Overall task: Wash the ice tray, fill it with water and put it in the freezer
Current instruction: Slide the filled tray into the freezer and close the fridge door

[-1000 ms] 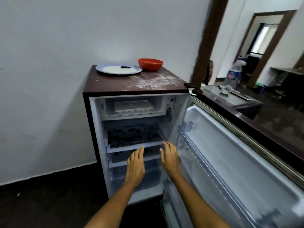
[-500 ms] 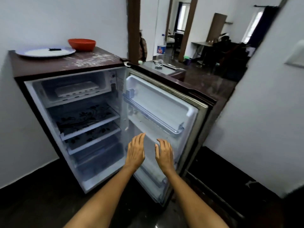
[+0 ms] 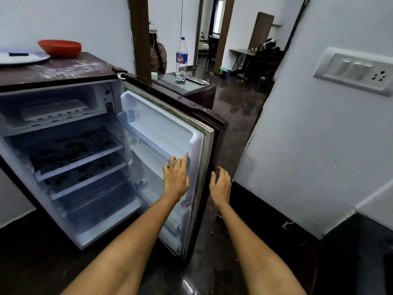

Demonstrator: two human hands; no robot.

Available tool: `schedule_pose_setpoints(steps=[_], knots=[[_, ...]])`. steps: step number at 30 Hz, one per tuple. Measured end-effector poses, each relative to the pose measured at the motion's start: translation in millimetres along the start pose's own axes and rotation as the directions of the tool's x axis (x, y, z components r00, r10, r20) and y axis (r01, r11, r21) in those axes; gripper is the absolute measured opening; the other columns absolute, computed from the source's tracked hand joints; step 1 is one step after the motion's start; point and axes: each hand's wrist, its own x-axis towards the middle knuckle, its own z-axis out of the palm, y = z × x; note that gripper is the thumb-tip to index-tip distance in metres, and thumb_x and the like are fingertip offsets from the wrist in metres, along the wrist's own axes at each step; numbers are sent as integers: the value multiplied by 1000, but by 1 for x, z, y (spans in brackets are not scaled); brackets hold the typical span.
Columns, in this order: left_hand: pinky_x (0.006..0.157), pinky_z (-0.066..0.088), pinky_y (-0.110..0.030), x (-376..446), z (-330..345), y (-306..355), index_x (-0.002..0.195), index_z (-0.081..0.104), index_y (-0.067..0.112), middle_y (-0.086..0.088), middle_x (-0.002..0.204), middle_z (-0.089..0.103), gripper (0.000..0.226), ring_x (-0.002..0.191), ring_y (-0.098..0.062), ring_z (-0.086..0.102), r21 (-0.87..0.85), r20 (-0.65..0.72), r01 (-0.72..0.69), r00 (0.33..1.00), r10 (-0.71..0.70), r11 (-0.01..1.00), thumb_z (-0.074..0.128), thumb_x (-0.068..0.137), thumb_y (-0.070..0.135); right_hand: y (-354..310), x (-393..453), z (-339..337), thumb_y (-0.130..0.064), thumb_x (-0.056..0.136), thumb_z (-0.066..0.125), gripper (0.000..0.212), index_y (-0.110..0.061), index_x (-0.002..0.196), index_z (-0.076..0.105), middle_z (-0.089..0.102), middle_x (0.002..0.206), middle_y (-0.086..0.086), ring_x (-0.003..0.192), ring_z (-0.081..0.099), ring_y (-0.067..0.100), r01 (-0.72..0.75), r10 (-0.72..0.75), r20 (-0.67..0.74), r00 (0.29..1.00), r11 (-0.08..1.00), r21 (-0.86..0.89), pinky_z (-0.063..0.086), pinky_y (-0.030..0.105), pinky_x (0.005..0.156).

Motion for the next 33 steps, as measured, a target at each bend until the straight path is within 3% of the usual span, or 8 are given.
schedule_pose_setpoints(steps=[4,9,12,15,19,22,26,33], knots=[[56,47,-33,-4,-1,-4,121,59,10,-6,87,61,66,81,-26,56,66,14,20,1000,-21,998,73,57,16,5,1,-4,-17,95,46,36,-1,127,51,56,123,21,118,49,34,2,-2,10,1000,1000,27,36,40,99],[54,45,-33,-23,-15,-29,123,59,8,-8,89,61,66,77,-28,59,73,9,45,999,-46,996,74,58,12,4,-5,-6,-19,97,41,40,-1,133,45,51,130,22,123,44,35,-9,7,85,996,1000,17,34,40,100],[63,45,-36,-44,-24,-59,128,54,9,-8,99,61,66,85,-30,58,95,23,75,997,-77,993,71,64,13,2,-13,-4,-24,98,41,46,-2,138,38,46,135,20,127,40,33,-20,15,149,989,999,30,32,39,103],[77,45,-43,-68,-33,-92,135,47,7,-11,122,55,66,104,-32,50,37,3,175,985,-175,984,66,72,10,-6,-26,4,-28,97,44,52,-3,141,34,44,137,17,129,39,31,77,-88,242,966,995,57,34,38,104],[97,41,-49,-100,-50,-131,144,36,8,-15,145,38,71,130,-36,37,46,-18,383,924,-382,923,62,78,10,-43,-47,29,-30,94,51,58,-4,142,33,45,137,15,129,39,29,252,-286,398,872,958,137,34,37,105],[99,39,-51,-127,-54,-148,145,32,1,-19,146,36,74,132,-39,36,19,7,500,866,-500,866,62,78,12,-85,-69,55,-28,92,54,54,-3,138,38,49,134,14,127,43,28,378,-431,470,770,902,209,35,34,104],[97,42,-48,-149,-57,-167,148,23,2,-18,143,38,78,131,-36,36,-8,90,582,810,-579,813,59,81,22,-134,-96,90,-30,90,56,42,-5,123,48,58,120,13,117,51,26,365,-474,511,717,880,304,42,32,93],[108,36,-46,-149,-73,-224,152,3,7,-11,154,19,87,141,-30,21,46,180,717,679,-712,696,59,87,26,-209,-119,150,-37,85,62,46,-5,116,50,60,108,10,102,56,21,436,-533,587,609,844,314,40,23,74]])
